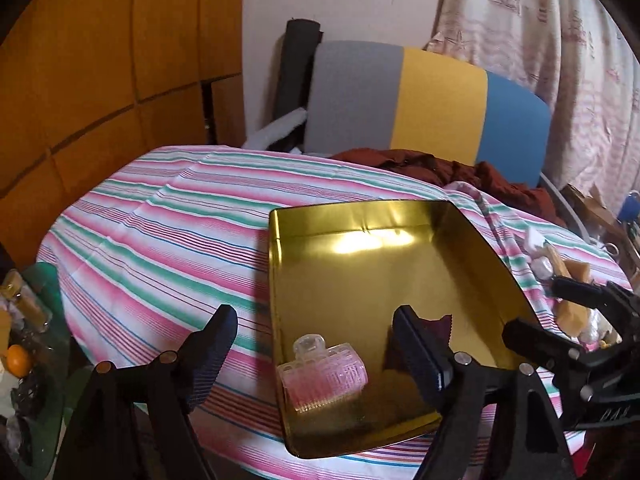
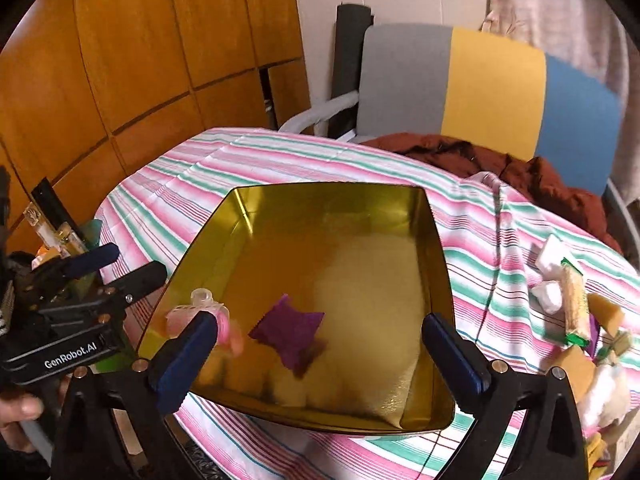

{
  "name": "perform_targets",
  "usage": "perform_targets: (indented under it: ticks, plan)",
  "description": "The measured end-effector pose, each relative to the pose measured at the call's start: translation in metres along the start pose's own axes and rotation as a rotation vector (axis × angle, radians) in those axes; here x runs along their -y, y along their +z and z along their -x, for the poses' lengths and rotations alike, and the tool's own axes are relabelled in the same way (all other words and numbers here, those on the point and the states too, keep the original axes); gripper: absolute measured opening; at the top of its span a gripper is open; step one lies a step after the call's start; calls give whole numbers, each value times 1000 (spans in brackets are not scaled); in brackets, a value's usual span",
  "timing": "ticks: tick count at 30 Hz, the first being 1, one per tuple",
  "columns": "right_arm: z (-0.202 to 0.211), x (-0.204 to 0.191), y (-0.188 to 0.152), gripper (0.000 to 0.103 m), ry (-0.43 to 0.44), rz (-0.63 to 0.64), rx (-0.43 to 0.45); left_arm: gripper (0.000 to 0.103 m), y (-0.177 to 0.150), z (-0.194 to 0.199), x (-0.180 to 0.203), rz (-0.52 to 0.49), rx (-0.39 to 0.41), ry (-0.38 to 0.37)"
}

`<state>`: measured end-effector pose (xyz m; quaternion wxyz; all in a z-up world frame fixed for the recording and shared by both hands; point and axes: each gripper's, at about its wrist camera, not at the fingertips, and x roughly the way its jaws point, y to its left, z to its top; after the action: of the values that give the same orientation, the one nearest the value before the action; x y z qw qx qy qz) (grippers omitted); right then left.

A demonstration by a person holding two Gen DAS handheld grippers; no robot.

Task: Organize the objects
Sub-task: 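Carry roller and packet over the gold tray and open both tools to drop them, then grasp the yellow sponge with the left tool while the right tool reaches toward the yellow knitted pouch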

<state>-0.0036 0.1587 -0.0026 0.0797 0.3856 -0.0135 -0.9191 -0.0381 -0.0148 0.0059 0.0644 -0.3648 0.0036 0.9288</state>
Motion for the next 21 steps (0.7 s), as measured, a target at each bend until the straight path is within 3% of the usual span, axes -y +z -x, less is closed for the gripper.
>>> perform_targets:
  ticks: [5, 10, 16, 21]
  plan:
    - [14, 3, -7, 103, -63, -38, 74, 82, -1, 4, 4, -3, 9, 7]
    - [42, 11, -12, 103, -123, -85, 215, 82, -3, 10, 13, -27, 22, 12]
    - [40, 35, -20, 103, -35, -247, 156, 82, -5, 20, 27, -68, 42, -14]
    - [47, 30, -28, 103, -124, -214, 159, 82, -12, 25, 35, -90, 47, -47]
